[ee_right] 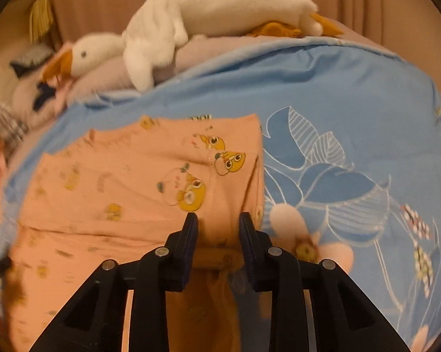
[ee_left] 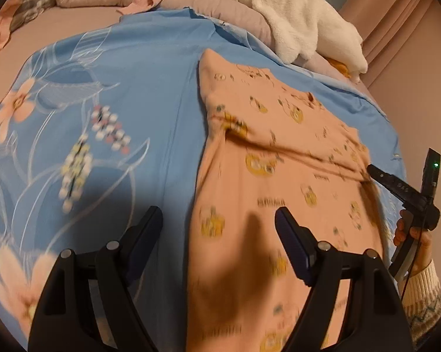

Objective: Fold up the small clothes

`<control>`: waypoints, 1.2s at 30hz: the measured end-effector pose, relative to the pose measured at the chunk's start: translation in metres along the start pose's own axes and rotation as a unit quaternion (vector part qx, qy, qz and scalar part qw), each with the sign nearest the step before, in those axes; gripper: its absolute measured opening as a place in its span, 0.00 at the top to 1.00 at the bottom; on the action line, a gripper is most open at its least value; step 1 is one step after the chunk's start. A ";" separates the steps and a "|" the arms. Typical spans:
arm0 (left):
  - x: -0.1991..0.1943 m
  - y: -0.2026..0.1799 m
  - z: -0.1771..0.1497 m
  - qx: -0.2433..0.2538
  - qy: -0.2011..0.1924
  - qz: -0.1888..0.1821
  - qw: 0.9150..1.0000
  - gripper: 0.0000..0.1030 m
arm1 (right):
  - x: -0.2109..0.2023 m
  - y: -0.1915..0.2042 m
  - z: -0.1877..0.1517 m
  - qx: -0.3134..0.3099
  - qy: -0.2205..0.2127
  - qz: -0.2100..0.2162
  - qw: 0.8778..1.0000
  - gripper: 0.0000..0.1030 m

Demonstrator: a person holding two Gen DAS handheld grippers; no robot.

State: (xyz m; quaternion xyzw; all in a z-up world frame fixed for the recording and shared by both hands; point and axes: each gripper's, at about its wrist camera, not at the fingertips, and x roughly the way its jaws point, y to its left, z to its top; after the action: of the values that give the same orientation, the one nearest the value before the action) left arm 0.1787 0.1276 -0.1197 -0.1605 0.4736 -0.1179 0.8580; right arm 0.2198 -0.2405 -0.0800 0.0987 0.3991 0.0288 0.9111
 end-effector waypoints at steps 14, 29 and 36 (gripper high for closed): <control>-0.060 0.015 -0.088 -0.042 0.032 -0.063 0.997 0.23 | -0.100 -0.042 -0.121 0.046 0.095 0.072 0.992 0.49; -0.066 0.030 -0.114 -0.135 0.079 -0.217 0.964 0.23 | -0.098 -0.052 -0.162 0.150 0.145 0.232 0.950 0.49; -0.047 0.009 -0.096 -0.119 0.086 -0.218 0.965 0.23 | -0.077 -0.036 -0.144 0.146 0.138 0.241 0.950 0.49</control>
State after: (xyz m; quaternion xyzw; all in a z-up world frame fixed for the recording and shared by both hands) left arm 0.0729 0.1369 -0.1345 -0.3500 0.5099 -0.2583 0.7421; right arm 0.0609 -0.2629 -0.1267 0.3191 0.4851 0.2019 0.7887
